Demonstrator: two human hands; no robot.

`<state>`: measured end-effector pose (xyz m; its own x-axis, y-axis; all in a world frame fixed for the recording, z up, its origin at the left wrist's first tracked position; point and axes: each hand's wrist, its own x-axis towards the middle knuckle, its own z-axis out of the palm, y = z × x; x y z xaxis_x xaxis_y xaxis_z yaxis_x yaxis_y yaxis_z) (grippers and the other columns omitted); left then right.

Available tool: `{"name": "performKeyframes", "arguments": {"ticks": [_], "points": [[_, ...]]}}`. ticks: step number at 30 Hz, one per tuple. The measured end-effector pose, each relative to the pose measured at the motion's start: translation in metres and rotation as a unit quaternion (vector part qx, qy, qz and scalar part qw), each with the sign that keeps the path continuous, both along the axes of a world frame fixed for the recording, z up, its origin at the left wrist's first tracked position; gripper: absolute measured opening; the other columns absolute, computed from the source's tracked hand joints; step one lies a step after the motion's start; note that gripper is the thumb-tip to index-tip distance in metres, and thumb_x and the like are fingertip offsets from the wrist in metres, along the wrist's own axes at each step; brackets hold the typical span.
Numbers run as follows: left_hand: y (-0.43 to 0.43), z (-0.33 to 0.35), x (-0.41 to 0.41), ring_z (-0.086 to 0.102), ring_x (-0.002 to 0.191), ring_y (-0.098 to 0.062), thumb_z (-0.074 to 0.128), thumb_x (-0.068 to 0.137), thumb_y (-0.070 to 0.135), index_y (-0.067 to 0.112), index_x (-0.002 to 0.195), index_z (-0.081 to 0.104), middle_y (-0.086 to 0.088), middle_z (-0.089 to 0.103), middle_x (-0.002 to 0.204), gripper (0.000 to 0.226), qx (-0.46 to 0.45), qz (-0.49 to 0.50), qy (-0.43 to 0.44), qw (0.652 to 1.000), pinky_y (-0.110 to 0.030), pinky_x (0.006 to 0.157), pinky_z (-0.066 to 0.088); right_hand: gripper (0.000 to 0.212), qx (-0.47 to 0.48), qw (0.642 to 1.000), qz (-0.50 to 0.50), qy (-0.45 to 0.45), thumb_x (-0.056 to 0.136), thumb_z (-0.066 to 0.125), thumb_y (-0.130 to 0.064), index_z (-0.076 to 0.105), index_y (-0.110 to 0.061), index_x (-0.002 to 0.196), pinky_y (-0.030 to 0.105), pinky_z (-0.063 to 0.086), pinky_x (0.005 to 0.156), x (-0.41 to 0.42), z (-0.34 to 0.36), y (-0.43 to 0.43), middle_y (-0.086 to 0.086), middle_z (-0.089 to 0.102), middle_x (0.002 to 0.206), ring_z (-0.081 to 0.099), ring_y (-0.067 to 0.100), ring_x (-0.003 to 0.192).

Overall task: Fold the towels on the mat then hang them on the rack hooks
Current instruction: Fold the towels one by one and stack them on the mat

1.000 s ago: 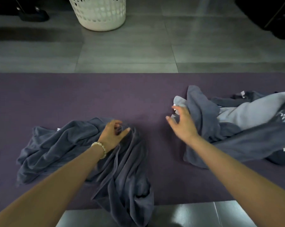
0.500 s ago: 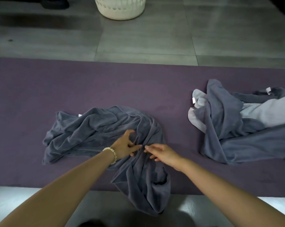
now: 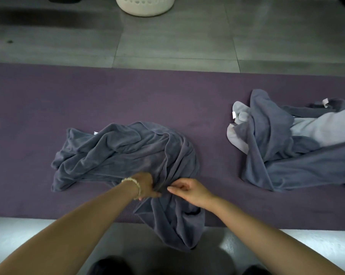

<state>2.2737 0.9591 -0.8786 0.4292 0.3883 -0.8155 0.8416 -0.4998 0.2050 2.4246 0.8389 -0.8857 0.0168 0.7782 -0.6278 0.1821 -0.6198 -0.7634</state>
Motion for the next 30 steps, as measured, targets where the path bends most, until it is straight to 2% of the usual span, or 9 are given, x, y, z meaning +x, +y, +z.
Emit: {"name": "performKeyframes", "arguments": {"ticks": [2, 4, 7, 13, 18, 21, 24, 27, 30], "points": [[-0.004, -0.011, -0.011, 0.052, 0.068, -0.011, 0.061, 0.089, 0.041, 0.009, 0.085, 0.063, -0.001, 0.058, 0.076, 0.032, 0.012, -0.004, -0.054, 0.998, -0.021, 0.061, 0.037, 0.026, 0.006, 1.0, 0.009, -0.009, 0.085, 0.069, -0.036, 0.065, -0.021, 0.106, 0.015, 0.046, 0.087, -0.002, -0.003, -0.003, -0.013, 0.065, 0.102, 0.06, 0.006, 0.101], [0.003, -0.005, -0.015, 0.04, 0.058, -0.007, 0.061, 0.09, 0.038, 0.016, 0.07, 0.05, 0.005, 0.044, 0.062, 0.032, -0.047, 0.135, -0.171, 0.975, -0.019, 0.057, 0.035, 0.025, 0.018, 1.0, 0.004, 0.007, 0.084, 0.069, -0.04, 0.063, -0.027, 0.104, 0.013, 0.046, 0.086, -0.006, 0.0, -0.004, -0.017, 0.064, 0.103, 0.06, 0.003, 0.103], [0.014, 0.022, 0.002, 0.036, 0.053, -0.01, 0.062, 0.088, 0.041, 0.018, 0.066, 0.043, 0.003, 0.04, 0.058, 0.038, -0.099, 0.334, -0.305, 0.886, -0.023, 0.051, 0.035, 0.027, 0.052, 0.995, -0.049, 0.067, 0.085, 0.066, -0.042, 0.061, -0.026, 0.106, 0.012, 0.046, 0.082, -0.01, 0.021, 0.002, -0.016, 0.067, 0.102, 0.061, -0.003, 0.099], [0.019, 0.09, 0.072, 0.065, 0.078, -0.019, 0.056, 0.094, 0.014, 0.02, 0.111, 0.049, -0.012, 0.067, 0.086, 0.019, -0.209, 0.414, -0.495, 0.735, -0.029, 0.071, 0.056, 0.021, 0.179, 0.94, -0.271, 0.109, 0.086, 0.067, -0.027, 0.063, -0.021, 0.106, 0.022, 0.053, 0.077, 0.017, 0.081, 0.028, 0.0, 0.072, 0.096, 0.067, 0.012, 0.091], [0.022, 0.128, 0.104, 0.066, 0.1, -0.016, 0.04, 0.101, 0.018, 0.018, 0.122, 0.057, -0.006, 0.067, 0.113, 0.027, -0.259, 0.325, -0.51, 0.753, -0.024, 0.082, 0.055, 0.046, 0.284, 0.922, -0.258, 0.049, 0.081, 0.072, -0.017, 0.043, -0.026, 0.116, 0.019, 0.05, 0.071, 0.065, 0.115, 0.02, -0.002, 0.061, 0.088, 0.063, 0.003, 0.078], [0.024, 0.142, 0.126, 0.064, 0.107, -0.015, 0.033, 0.103, 0.018, 0.014, 0.133, 0.05, -0.006, 0.062, 0.127, 0.034, -0.308, 0.312, -0.488, 0.755, -0.026, 0.088, 0.054, 0.063, 0.331, 0.925, -0.173, -0.061, 0.07, 0.083, -0.017, 0.044, -0.019, 0.119, 0.016, 0.047, 0.086, 0.087, 0.125, 0.01, -0.005, 0.054, 0.111, 0.057, -0.002, 0.103], [0.03, 0.16, 0.15, 0.063, 0.105, -0.023, 0.026, 0.101, 0.007, 0.002, 0.134, 0.047, -0.015, 0.056, 0.132, 0.039, -0.377, 0.337, -0.447, 0.738, -0.03, 0.087, 0.054, 0.06, 0.356, 0.898, -0.159, -0.202, 0.067, 0.083, -0.036, 0.047, -0.031, 0.114, 0.012, 0.039, 0.094, 0.106, 0.125, 0.007, -0.001, 0.046, 0.117, 0.048, 0.001, 0.111], [0.031, 0.171, 0.172, 0.059, 0.111, -0.028, 0.027, 0.096, -0.002, 0.005, 0.134, 0.048, -0.019, 0.054, 0.133, 0.043, -0.345, 0.272, -0.411, 0.799, -0.031, 0.088, 0.052, 0.025, 0.365, 0.874, -0.24, -0.212, 0.079, 0.075, -0.028, 0.058, -0.012, 0.089, 0.017, 0.041, 0.082, 0.126, 0.134, 0.005, 0.006, 0.053, 0.093, 0.053, 0.01, 0.088], [0.025, 0.173, 0.19, 0.06, 0.092, -0.015, 0.058, 0.091, 0.005, 0.018, 0.113, 0.06, -0.012, 0.065, 0.109, 0.026, -0.22, 0.126, -0.404, 0.879, -0.028, 0.089, 0.051, 0.038, 0.302, 0.886, -0.35, -0.037, 0.091, 0.061, -0.029, 0.063, 0.009, 0.088, 0.032, 0.047, 0.083, 0.15, 0.147, 0.001, 0.01, 0.066, 0.085, 0.061, 0.015, 0.085]]}}
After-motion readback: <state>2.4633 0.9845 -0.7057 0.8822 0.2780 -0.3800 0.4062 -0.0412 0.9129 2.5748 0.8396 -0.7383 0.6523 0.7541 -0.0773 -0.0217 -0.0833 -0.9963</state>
